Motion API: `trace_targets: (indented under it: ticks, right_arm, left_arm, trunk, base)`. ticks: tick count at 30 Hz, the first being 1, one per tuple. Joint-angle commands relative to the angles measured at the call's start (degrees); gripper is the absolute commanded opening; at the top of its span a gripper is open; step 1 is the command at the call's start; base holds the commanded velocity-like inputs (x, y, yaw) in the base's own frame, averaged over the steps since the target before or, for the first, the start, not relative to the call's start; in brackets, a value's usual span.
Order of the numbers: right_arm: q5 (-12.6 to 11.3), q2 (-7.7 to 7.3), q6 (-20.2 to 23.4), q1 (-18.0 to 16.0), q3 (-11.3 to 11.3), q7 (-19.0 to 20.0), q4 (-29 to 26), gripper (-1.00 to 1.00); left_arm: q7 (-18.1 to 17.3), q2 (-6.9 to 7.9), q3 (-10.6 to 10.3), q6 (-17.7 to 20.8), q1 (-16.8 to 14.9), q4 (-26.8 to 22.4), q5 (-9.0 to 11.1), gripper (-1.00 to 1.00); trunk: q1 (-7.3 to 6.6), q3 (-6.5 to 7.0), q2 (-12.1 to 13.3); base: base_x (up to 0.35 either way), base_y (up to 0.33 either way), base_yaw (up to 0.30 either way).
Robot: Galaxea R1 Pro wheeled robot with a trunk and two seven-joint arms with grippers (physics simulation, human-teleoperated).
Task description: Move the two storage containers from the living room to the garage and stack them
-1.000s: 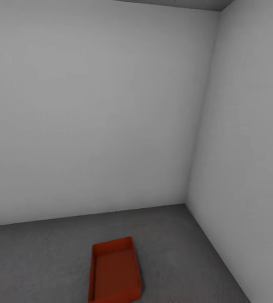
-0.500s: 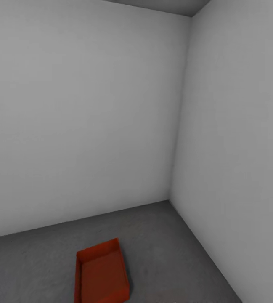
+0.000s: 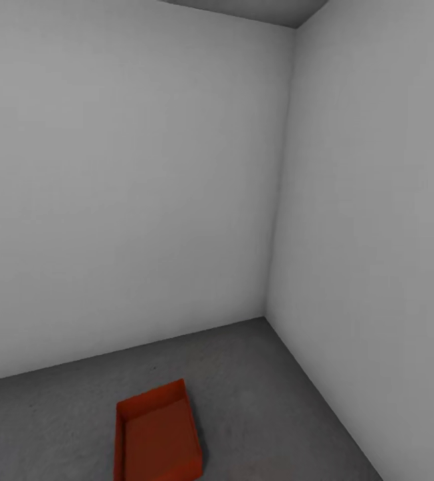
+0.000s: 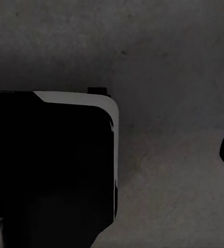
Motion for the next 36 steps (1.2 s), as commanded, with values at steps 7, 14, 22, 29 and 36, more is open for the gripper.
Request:
trace_targets:
  ticks: [7,14,22,29,36]
  right_arm:
    - [-0.7,-0.03,-1.0,-0.1,0.3,-0.2,0.1,1.00]
    - [-1.0,-0.36,-1.1,-0.1,0.1,-0.2,0.1,1.00]
    - [-1.1,-0.53,-1.1,-0.1,0.2,-0.1,0.1,1.00]
    - [-1.1,-0.62,-1.0,-0.1,0.2,-0.1,0.1,1.00]
    - [-1.1,-0.64,-1.0,-0.1,0.2,-0.1,0.1,1.00]
  left_arm:
    - [0.1,-0.17,0.1,-0.3,0.0,0.1,0.3,1.00]
    - [0.1,-0.15,0.1,-1.1,0.0,0.0,0.5,1.00]
    - [0.2,-0.57,0.2,-1.9,0.0,-0.1,0.5,1.00]
    - [0.1,-0.87,0.3,-2.0,0.0,-0.1,0.4,1.00]
    - [0.0,-0.92,0.3,-2.1,0.0,-0.1,0.4,1.00]
  trunk:
    - [0.02,-0.01,0.0]
    - [0.02,0.24,0.0]
    - [0.02,0.52,0.0]
    - [0.02,0.57,0.0]
    - [0.02,0.58,0.0]
  base:
    - [0.000,0.000,-0.016]
    - [0.000,0.000,-0.191]
    - [0.000,0.000,-0.261]
    - [0.000,0.000,-0.283]
    - [0.000,0.000,-0.286]
